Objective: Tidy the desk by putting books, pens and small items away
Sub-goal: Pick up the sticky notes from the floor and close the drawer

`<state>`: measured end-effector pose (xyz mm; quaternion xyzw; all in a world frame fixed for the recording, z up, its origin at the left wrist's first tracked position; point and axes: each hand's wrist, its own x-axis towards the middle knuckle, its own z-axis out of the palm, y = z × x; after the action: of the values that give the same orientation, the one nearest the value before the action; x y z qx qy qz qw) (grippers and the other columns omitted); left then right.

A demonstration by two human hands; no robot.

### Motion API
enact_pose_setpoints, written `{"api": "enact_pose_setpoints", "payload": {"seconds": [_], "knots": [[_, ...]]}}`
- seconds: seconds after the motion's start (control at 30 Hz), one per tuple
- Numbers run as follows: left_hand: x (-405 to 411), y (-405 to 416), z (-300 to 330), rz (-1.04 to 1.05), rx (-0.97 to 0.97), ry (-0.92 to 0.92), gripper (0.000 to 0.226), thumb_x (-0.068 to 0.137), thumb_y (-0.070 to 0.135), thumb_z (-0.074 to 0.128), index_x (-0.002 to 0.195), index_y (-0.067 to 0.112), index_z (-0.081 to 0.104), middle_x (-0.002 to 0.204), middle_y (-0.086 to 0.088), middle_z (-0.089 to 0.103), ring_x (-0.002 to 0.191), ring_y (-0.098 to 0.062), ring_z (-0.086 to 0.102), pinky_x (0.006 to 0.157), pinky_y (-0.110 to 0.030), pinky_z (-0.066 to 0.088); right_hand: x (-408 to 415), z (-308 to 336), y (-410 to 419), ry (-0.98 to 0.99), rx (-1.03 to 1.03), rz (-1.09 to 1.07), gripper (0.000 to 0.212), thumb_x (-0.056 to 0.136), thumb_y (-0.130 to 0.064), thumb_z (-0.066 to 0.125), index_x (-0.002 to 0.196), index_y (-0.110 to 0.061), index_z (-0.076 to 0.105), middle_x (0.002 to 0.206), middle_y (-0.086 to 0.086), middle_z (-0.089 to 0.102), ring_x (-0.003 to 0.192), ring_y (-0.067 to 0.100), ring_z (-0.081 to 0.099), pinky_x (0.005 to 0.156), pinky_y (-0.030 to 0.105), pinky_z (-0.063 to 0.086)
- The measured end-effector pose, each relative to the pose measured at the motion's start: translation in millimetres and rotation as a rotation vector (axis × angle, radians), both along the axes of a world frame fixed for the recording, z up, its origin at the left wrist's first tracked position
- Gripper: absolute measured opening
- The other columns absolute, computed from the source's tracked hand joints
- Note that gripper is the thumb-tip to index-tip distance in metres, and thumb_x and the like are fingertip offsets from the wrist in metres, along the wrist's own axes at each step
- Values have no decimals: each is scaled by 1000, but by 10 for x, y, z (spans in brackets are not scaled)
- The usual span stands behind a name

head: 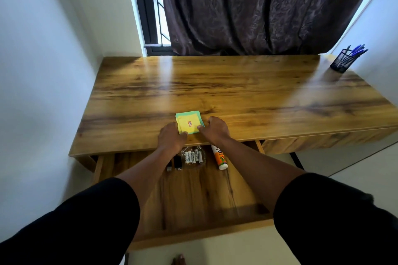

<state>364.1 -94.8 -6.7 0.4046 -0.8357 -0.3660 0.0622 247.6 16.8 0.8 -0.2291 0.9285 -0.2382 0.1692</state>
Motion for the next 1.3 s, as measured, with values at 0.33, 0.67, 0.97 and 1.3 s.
{"api": "enact_pose_setpoints", "payload": {"seconds": [0.33, 0.67, 0.97, 1.3], "knots": [[-202, -272, -71, -6, -20, 11, 37, 91, 28, 75, 127, 20, 72, 124, -2, 74, 109, -15, 69, 82, -21, 43, -82, -197, -422, -83, 65, -155, 69, 88, -56, 70, 140, -16, 51, 141, 12, 55, 129, 32, 51, 101, 41, 45], [-211, -261, -92, 133, 95, 54, 23, 84, 18, 81, 106, 24, 79, 117, 1, 76, 105, -14, 72, 53, -9, 28, -179, -62, -572, -222, 198, -303, 82, 73, -44, 86, 142, -20, 48, 145, 9, 52, 135, 31, 48, 103, 39, 45], [-180, -167, -96, 186, 158, 77, 29, 84, 21, 82, 112, 23, 74, 121, -1, 73, 105, -16, 70, 52, -12, 27, -63, -133, -569, -258, -50, -388, 88, 78, -22, 83, 148, -15, 31, 136, 11, 60, 127, 33, 57, 102, 40, 51], [-71, -101, -47, 142, 92, 66, 33, 88, 24, 79, 120, 19, 70, 122, 0, 73, 106, -15, 68, 76, -23, 43, 16, -93, -443, -452, -348, -489, 63, 74, -13, 87, 121, -19, 45, 124, 8, 64, 107, 27, 64, 92, 46, 58]]}}
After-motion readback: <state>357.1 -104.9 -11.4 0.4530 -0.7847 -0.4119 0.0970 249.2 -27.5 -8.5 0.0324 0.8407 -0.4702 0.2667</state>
